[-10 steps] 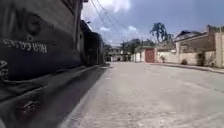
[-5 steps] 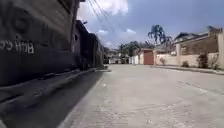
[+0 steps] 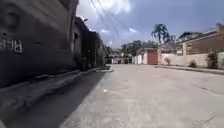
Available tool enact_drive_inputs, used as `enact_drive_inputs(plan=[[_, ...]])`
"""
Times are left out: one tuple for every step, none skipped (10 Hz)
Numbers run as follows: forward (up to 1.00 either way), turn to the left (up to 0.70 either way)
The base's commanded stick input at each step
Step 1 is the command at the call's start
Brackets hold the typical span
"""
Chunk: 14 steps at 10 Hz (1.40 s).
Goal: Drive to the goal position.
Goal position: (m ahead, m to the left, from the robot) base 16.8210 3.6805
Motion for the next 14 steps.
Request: enact_drive_inputs(plan=[[0.98, -0.07], [1.0, 0.0], [1.0, 0.0], [1.0, 0.0], [1.0, 0.0], [1.0, 0.0], [1.0, -0.02], [1.0, -0.05], [1.0, -0.04], [1.0, -0.04], [1.0, -0.04], [1.0, -0.04], [1.0, -0.04], [1.0, -0.04]])
